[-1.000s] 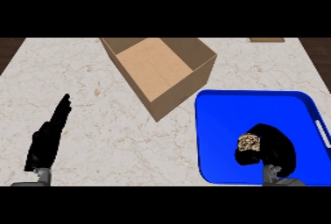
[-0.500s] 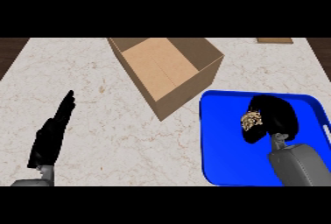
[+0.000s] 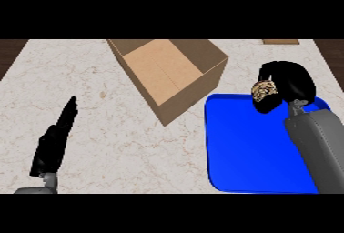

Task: Pick the cupcake from the tray and place it in the cardboard box

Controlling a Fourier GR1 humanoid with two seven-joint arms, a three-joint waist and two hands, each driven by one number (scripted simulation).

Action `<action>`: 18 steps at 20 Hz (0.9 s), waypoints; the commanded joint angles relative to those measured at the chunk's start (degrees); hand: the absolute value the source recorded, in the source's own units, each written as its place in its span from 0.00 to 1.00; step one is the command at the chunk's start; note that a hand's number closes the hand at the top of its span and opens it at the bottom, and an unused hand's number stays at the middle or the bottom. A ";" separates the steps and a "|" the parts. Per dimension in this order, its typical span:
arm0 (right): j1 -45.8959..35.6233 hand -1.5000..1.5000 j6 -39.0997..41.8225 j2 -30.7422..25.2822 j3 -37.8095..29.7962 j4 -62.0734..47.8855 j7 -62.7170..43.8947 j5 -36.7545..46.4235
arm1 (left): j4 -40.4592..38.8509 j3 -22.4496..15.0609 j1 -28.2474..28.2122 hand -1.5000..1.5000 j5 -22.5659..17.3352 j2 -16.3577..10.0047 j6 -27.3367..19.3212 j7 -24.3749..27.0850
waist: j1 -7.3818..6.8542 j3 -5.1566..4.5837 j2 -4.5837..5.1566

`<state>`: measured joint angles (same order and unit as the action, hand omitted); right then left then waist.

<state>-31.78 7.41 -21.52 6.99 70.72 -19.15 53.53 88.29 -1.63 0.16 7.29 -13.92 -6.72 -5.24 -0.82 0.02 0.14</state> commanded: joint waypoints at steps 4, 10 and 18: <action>-6.45 1.00 -1.81 4.89 -6.44 6.99 7.80 -11.99 | 1.50 0.83 -1.92 0.50 -0.20 -0.49 0.23 0.43 | 0.22 0.02 -0.28; -13.61 1.00 2.54 8.69 -6.34 10.86 6.00 -16.60 | -1.19 3.25 2.87 0.50 -0.72 -1.57 1.01 -1.52 | 0.66 -0.05 -0.18; -24.67 1.00 0.77 13.77 -5.98 0.91 2.96 -14.37 | -2.59 2.05 -0.47 0.50 1.43 0.18 1.74 2.90 | 0.29 -0.06 -0.08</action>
<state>-51.19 7.13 -9.13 1.19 74.08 -14.12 39.04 89.01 -0.04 -0.08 7.93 -14.28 -5.08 -5.74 -0.66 -0.01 0.03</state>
